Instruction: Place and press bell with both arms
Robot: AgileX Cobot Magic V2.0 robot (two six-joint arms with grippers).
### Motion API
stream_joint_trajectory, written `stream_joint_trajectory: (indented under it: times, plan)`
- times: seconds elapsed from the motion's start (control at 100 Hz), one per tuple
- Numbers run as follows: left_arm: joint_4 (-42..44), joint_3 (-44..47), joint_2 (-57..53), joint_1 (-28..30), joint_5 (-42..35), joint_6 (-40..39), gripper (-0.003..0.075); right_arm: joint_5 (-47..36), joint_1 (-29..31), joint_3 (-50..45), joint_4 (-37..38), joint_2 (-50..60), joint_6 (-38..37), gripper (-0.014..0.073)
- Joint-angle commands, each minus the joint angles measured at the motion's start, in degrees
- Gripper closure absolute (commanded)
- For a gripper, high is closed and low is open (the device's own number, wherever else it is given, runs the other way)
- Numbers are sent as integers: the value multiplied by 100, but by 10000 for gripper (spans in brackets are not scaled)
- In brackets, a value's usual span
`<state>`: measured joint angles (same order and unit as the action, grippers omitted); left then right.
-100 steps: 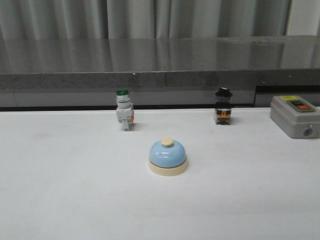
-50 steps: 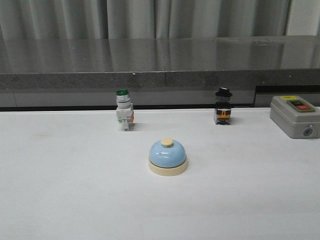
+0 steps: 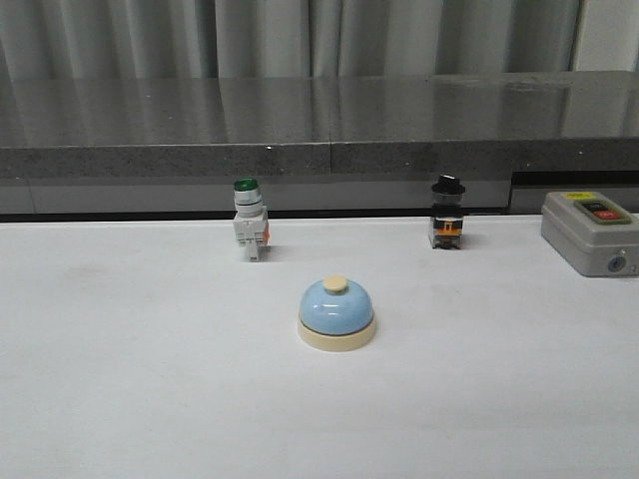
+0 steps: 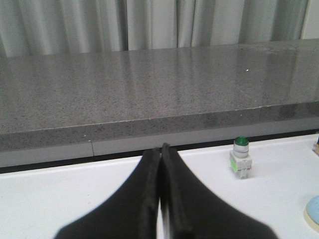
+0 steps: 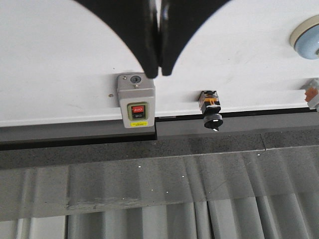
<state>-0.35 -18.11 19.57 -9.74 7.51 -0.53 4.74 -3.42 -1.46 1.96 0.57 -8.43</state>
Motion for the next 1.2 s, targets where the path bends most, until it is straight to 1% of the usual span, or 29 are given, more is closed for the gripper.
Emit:
stream_joint_trajectory:
  times: [0.0,0.26,0.46,0.72,1.19]
  plan:
    - [164,228,-277,68,-620,-47,741,-474,35,78,10,112,11,654]
    - [164,1216,-1424,843,-619,-47,741,-474,35,78,10,112,11,654]
    - [154,1705,-2173,918,-619,-47,741,-474,35,78,10,112,11,654]
    - [137,2061,-2153,906,-751,-47,741,-474,35,78,10,107,11,654]
    - [35,2059,-2153,906,-886,-47,741,-474,35,78,10,107,11,654]
